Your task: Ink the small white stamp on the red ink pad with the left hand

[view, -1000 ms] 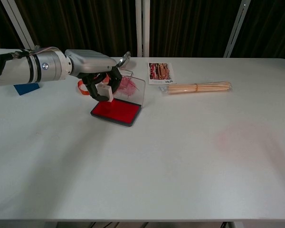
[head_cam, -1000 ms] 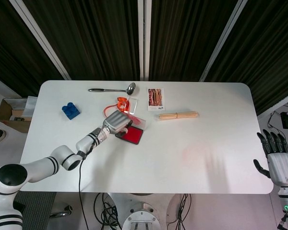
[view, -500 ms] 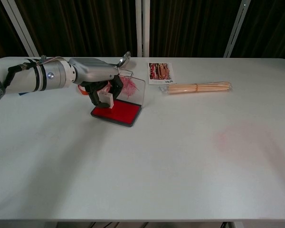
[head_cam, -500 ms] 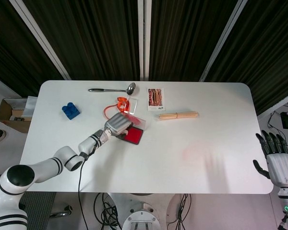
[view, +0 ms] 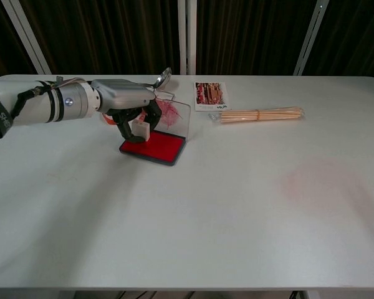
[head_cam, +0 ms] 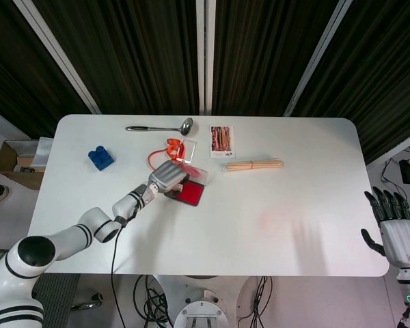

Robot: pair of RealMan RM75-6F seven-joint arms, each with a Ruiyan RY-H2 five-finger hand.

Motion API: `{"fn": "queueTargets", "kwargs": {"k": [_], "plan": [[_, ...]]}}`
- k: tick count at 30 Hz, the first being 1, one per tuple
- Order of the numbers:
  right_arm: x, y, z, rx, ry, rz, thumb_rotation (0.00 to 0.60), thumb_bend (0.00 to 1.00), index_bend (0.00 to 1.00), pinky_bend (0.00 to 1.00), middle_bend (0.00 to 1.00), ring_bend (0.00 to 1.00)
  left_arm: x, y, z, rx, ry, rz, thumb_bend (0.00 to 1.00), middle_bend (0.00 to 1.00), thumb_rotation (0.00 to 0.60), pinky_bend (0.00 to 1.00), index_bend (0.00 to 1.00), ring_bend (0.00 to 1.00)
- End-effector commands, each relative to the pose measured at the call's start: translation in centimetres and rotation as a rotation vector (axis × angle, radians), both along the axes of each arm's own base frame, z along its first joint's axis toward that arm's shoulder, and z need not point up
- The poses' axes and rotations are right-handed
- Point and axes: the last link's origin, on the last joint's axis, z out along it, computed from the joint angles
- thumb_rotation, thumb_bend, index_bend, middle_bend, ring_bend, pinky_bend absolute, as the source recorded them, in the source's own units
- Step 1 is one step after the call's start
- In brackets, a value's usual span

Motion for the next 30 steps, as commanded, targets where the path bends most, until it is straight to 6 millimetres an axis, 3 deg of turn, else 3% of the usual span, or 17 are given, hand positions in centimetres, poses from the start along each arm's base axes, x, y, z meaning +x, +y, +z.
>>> {"fn": "queueTargets", "kwargs": {"k": [1,5,13,17,20,24,30], "plan": [[0.0,0.0,0.1,-0.003,-0.001,0.002,0.6,0.23,0.0,0.0,0.0,0.0,0.1,0.0,0.1,0.003,-0.009,-0.001,0.35,0.57,0.6,0.86,0.6,0.75],[0.2,0.1,0.2,-0.009,-0.001,0.007,0.6,0.23,0.0,0.0,0.0,0.0,0.7,0.3,1.2,0.017,-0.052,-0.005,0.35,0.57,0.6,0.86,0.6,0.75],[0.4,-0.1,-0.1,0.003,-0.002,0.014,0.6,0.23,0.0,0.0,0.0,0.0,1.4,0.4,6.1,0.049,-0.178,0.028,0.35,0.57,0.6,0.86,0.6,0.75],[0.6,-0.2,-0.4,0.01,-0.001,0.02,0.6,0.23,0.0,0.0,0.0,0.0,-0.3,-1.3,8.1,0.043,-0.151,0.019,0.35,0.57,0.6,0.85,0.6,0.75],[0.7,-0.2,-0.4,0.01,-0.001,0.023,0.6,0.23,0.0,0.0,0.0,0.0,-2.8,-3.7,8.9,0.022,-0.101,0.021,0.35,0.57,0.6,0.86,0.6,0.75],[0.7,-0.3,-0.5,0.015,-0.001,0.023,0.6,0.23,0.0,0.0,0.0,0.0,-5.7,-5.8,9.5,0.011,-0.063,0.067,0.35,0.57,0.6,0.86,0.59,0.75],[0.8,-0.3,-0.7,0.022,0.002,0.025,0.6,0.23,0.0,0.0,0.0,0.0,-8.7,-7.4,9.2,0.024,-0.065,0.137,0.35,0.57,0.6,0.86,0.59,0.75]]}}
